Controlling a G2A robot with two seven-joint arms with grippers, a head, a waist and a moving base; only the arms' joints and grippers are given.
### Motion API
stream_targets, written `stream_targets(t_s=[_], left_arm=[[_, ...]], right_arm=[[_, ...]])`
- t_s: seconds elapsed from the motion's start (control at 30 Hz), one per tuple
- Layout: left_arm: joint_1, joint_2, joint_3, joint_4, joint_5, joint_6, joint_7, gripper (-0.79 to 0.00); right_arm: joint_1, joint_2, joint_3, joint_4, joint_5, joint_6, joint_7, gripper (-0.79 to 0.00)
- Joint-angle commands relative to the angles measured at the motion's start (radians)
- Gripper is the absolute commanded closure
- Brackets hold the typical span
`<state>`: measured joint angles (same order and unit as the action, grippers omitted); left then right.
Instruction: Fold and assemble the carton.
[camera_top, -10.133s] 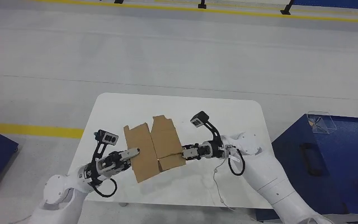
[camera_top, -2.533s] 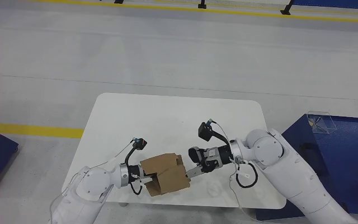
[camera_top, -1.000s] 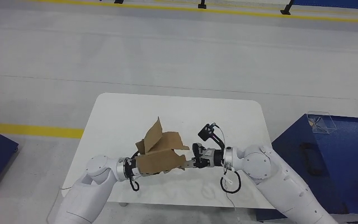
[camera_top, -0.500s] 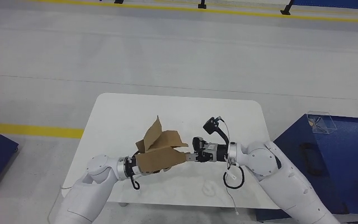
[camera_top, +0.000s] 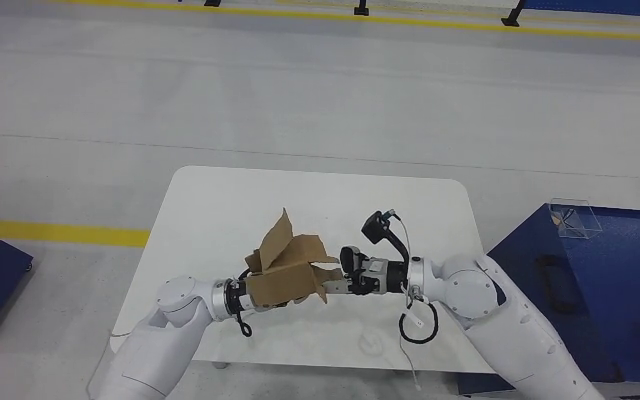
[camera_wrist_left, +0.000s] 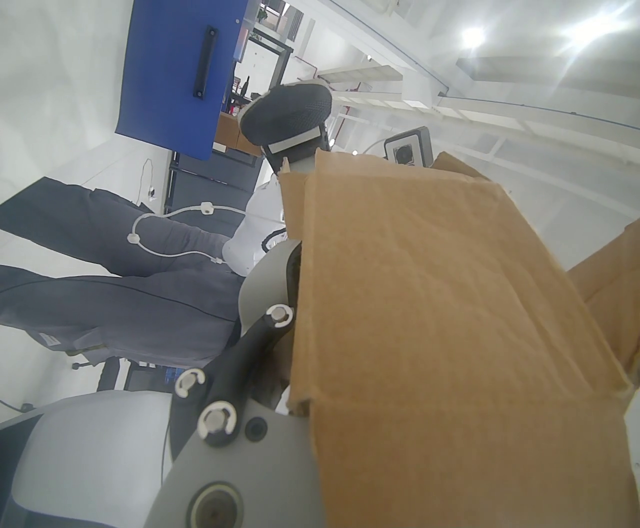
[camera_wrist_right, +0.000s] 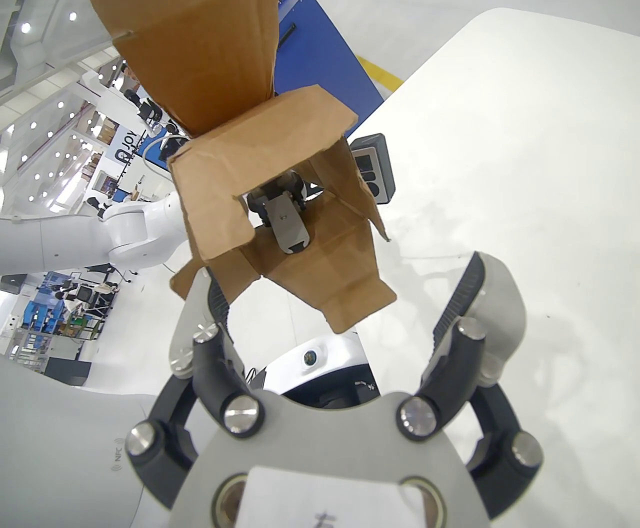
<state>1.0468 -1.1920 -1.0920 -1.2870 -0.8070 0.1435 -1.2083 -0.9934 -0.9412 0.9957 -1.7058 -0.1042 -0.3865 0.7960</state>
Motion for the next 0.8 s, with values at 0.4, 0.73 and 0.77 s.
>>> stream_targets(t_s=[0.4, 0.73, 0.77], left_arm=[[0.018, 0.008, 0.004, -0.054, 0.048, -0.091, -0.099, 0.0], [0.048, 0.015, 0.012, -0.118, 0.108, -0.178, -0.159, 0.0], [0.049, 0.015, 0.014, -0.119, 0.108, -0.178, -0.157, 0.0]], right_arm=[[0.023, -0.006, 0.022, 0.065, -0.041, 0.041, 0.004, -0.785], [0.037, -0.022, -0.012, 0.073, -0.054, 0.044, -0.011, -0.785], [0.038, -0.023, -0.013, 0.074, -0.053, 0.04, -0.013, -0.785]])
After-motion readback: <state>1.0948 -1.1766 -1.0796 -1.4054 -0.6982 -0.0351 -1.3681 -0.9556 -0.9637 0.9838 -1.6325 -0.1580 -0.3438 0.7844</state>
